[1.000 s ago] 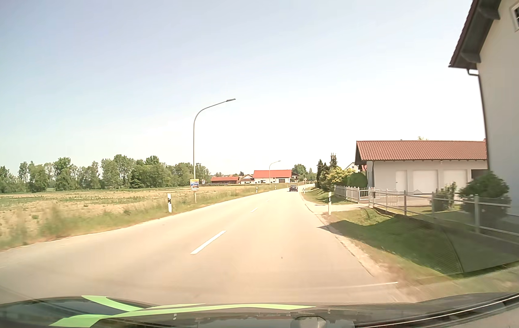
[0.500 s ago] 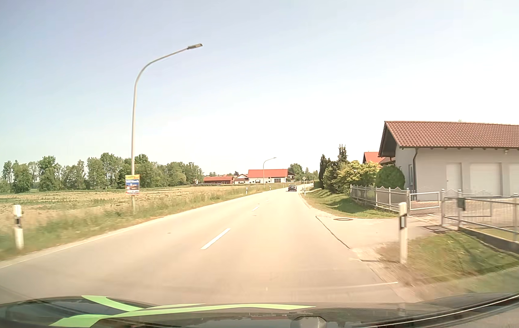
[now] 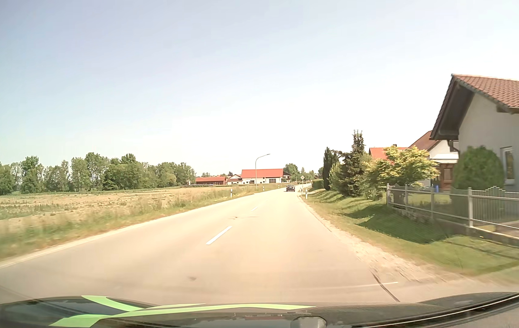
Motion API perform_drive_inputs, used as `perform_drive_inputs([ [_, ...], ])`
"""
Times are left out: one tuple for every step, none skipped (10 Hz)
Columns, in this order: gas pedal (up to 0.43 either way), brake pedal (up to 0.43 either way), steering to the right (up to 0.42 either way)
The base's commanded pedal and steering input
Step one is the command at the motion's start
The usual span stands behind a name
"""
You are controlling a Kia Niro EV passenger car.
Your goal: Follow the waypoints while adhering to traffic rules and regulations
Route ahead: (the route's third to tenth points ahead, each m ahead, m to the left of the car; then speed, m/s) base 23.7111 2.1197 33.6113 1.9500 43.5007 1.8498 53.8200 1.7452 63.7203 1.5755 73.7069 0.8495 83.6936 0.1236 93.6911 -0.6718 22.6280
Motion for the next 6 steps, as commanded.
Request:
perform_drive_inputs([
  [0.118, 0.000, 0.002],
  [0.118, 0.000, 0.000],
  [0.118, 0.000, -0.001],
  [0.118, 0.000, -0.001],
  [0.098, 0.000, -0.001],
  [0.079, 0.000, -0.001],
])
